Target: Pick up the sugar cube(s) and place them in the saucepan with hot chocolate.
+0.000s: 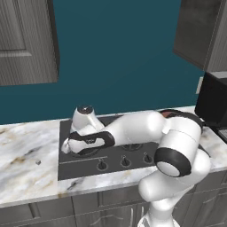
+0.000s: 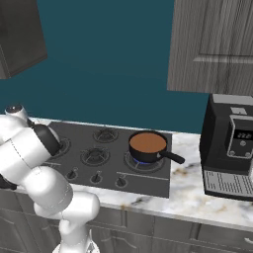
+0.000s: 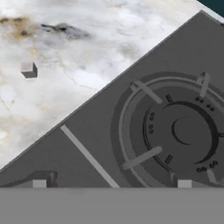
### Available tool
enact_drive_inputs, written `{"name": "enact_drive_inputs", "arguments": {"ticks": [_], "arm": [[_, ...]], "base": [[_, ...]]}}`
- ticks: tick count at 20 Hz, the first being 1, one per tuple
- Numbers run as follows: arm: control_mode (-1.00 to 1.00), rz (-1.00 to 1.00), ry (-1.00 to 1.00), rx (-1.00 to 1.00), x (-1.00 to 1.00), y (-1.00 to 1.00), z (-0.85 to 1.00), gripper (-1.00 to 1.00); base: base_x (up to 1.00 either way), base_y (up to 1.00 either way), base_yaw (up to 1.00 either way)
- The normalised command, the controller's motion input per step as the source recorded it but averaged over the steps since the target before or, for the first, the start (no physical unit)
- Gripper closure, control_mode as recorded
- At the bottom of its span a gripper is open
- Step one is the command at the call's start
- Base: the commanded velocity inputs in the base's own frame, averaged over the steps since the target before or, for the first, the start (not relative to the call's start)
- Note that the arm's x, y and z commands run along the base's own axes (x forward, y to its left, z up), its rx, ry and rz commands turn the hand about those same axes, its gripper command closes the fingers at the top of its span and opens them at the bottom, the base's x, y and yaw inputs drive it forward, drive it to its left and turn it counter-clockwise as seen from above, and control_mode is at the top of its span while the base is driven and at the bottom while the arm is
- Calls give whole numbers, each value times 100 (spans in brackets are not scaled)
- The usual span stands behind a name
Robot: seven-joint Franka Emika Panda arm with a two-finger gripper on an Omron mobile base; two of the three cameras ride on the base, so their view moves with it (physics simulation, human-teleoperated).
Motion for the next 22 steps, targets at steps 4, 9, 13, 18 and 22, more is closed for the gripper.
{"name": "enact_drive_inputs", "arguments": {"ticks": [4,9,13,18,22], "arm": [[-100,0,-1,0,-1,29,0,-100],[-100,1,4,0,0,19,8,-100],[-100,2,2,-1,0,42,4,-100],[-100,4,4,-3,0,69,0,-100],[-100,4,1,-3,0,66,0,-100]], "base": [[0,0,0],[0,0,0],[0,0,0],[0,0,0],[0,0,0]]}}
